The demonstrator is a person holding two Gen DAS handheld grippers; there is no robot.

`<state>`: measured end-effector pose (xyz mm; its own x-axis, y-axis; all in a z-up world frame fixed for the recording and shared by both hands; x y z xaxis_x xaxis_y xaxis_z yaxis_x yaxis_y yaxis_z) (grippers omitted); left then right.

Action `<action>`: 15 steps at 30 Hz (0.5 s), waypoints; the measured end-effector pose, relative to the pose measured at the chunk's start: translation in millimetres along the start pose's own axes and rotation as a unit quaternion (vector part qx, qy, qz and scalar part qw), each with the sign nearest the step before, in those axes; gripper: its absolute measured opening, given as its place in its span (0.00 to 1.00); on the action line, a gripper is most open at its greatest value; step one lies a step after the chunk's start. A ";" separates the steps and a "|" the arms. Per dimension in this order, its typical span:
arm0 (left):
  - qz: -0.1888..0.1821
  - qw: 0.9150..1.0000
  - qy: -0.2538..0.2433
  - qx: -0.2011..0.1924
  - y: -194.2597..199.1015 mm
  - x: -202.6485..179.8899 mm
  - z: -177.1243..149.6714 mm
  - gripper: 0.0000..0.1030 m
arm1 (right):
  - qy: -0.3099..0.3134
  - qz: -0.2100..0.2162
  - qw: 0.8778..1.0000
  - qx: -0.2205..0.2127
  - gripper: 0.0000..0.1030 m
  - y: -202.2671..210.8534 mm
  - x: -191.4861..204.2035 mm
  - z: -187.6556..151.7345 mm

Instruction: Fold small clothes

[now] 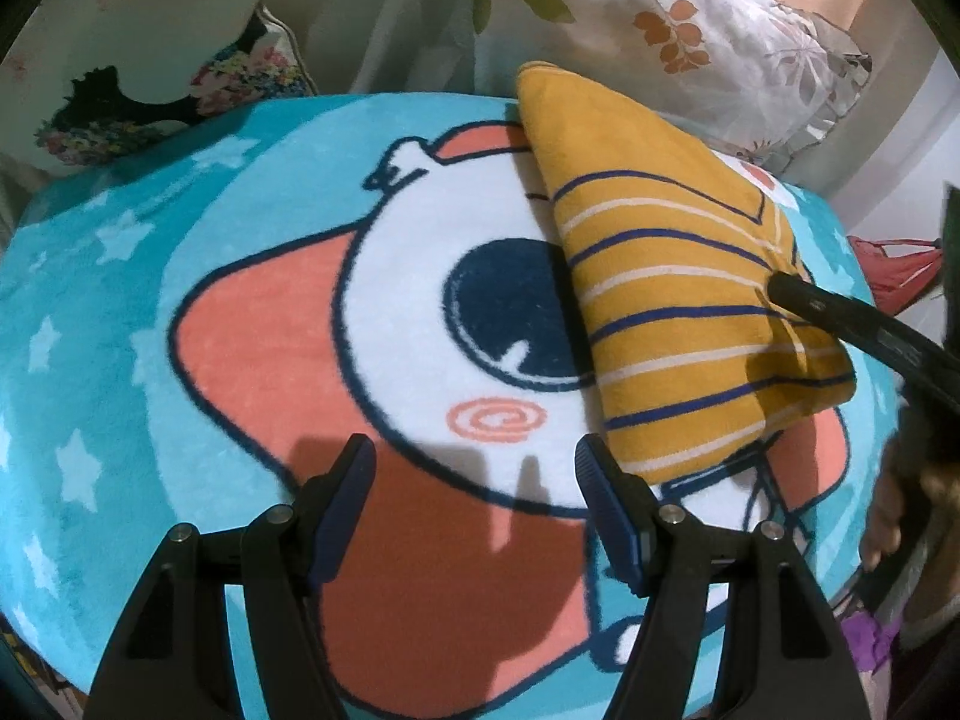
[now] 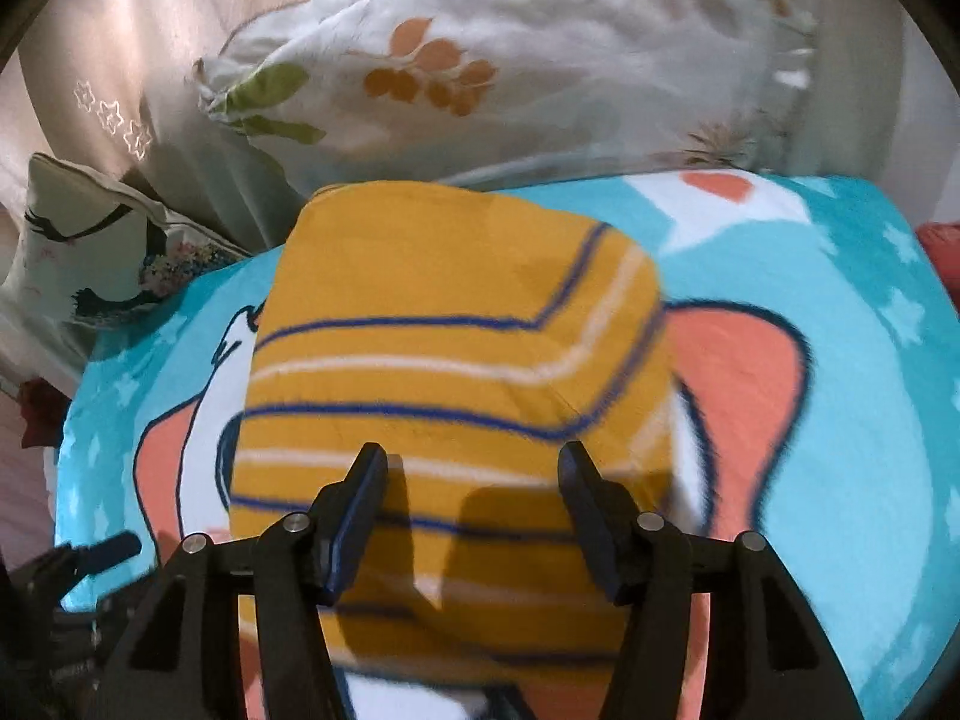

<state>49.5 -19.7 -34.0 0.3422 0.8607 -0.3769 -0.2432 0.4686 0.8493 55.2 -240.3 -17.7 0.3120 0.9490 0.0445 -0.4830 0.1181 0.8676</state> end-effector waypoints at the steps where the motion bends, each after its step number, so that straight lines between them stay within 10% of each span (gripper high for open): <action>1: -0.014 1.000 0.007 0.002 -2.4 -0.3 2.2 0.68 | -0.014 0.009 1.000 -0.007 0.61 10.2 -3.7 -1.3; 6: -0.098 0.994 0.038 -0.002 -16.8 -4.8 22.9 0.73 | -0.087 0.004 0.995 -0.040 0.70 35.8 -39.6 5.6; 15: -0.212 0.976 0.033 0.033 -74.0 -41.4 55.4 0.77 | -0.152 0.068 0.985 0.046 0.75 -35.9 -72.1 13.6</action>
<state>103.6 -101.1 -60.7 0.3399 0.6036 -0.7212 -0.0330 0.7740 0.6323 61.2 -316.9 -45.3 0.4868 0.8218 0.2962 -0.4645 -0.0437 0.8845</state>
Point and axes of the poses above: each gripper's, at about its wrist camera, not at the fingertips, and y roughly against the way its jaws point, x to its left, z to its top, the point moved 8 cm from there along -y, roughly the way its jaws point, and after that the axes turned 13 degrees about -z, right-handed, at the moved point
